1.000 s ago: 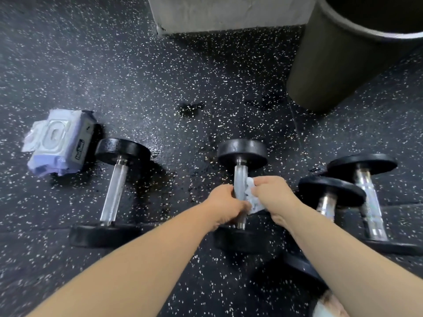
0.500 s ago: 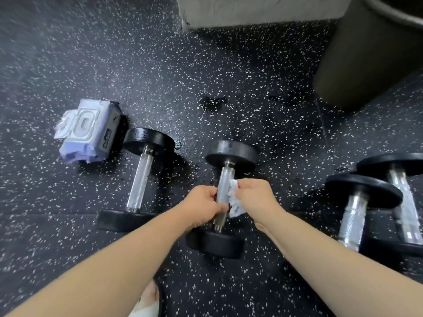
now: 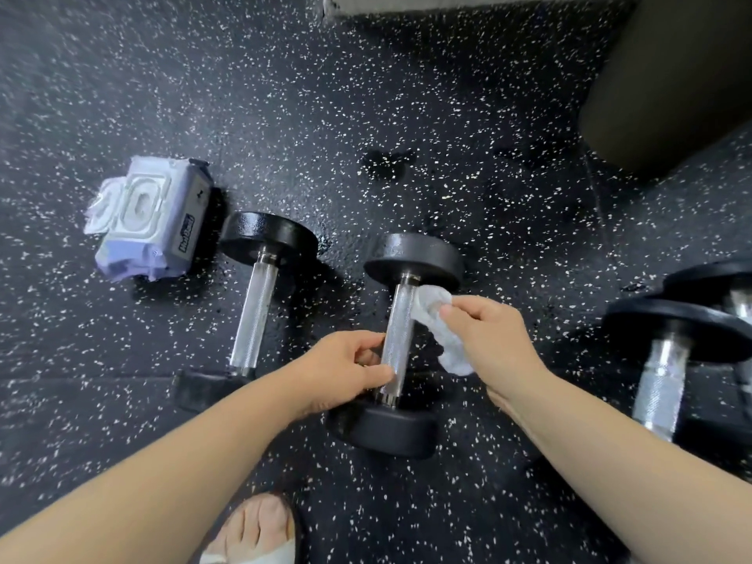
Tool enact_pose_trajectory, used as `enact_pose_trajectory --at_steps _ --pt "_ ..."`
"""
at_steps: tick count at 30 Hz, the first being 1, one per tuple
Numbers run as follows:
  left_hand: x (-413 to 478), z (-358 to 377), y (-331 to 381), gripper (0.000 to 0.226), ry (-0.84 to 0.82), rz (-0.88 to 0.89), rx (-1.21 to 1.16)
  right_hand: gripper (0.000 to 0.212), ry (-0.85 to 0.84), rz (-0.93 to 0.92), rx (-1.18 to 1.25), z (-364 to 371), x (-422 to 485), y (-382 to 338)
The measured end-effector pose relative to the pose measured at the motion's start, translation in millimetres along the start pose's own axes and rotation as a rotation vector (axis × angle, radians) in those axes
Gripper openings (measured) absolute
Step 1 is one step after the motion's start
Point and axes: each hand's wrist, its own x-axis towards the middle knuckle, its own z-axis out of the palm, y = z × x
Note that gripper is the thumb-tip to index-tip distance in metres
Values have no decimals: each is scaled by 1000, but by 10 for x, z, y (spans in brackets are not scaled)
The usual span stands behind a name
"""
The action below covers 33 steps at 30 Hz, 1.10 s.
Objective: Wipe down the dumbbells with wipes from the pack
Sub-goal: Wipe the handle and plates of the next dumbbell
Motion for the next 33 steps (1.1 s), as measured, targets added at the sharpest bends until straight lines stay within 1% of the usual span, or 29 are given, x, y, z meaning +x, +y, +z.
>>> enact_pose_trajectory --at_steps 4,6,9,10,12,13,14,17,18,20,21,24,26,29,31,32,33 --pt "68 38 -34 28 36 10 -46 8 144 10 46 200 101 -12" --pt "91 43 -68 28 30 11 -51 10 200 39 86 273 142 0" --pt "106 51 -86 28 23 24 -38 6 125 69 169 327 127 -11" --pt "107 56 -84 28 31 22 -29 9 83 64 168 328 105 -11" --pt "102 64 -60 22 49 19 -12 19 13 14 76 302 47 -5" --pt "100 64 -37 19 53 12 -3 21 4 -35 -22 279 18 -6" --pt "97 65 -14 16 54 3 7 20 17 -90 -141 264 -2 -20" --pt "97 62 63 13 55 -44 45 37 103 -167 -489 286 9 -109" --pt "96 60 92 13 60 -59 58 35 117 -173 -568 311 2 -151" --pt "70 43 178 12 65 -92 72 24 115 -154 -706 389 -77 -263" --pt "78 35 201 11 66 -117 79 25 114 -154 -757 432 -141 -307" --pt "61 19 224 23 71 -161 82 34 128 -141 -834 549 -336 -285" --pt "34 2 211 31 99 -154 50 26 93 -119 -944 614 -461 -246" --pt "-14 -8 223 12 131 -148 78 23 32 -141 -1047 652 -591 -197" --pt "0 -12 202 15 146 -154 73 19 32 -151 -974 643 -632 -201" --pt "10 -14 196 16 148 -159 60 21 56 -126 -890 631 -617 -212" --pt "24 -16 183 19 152 -164 46 28 97 -83 -800 630 -572 -221"
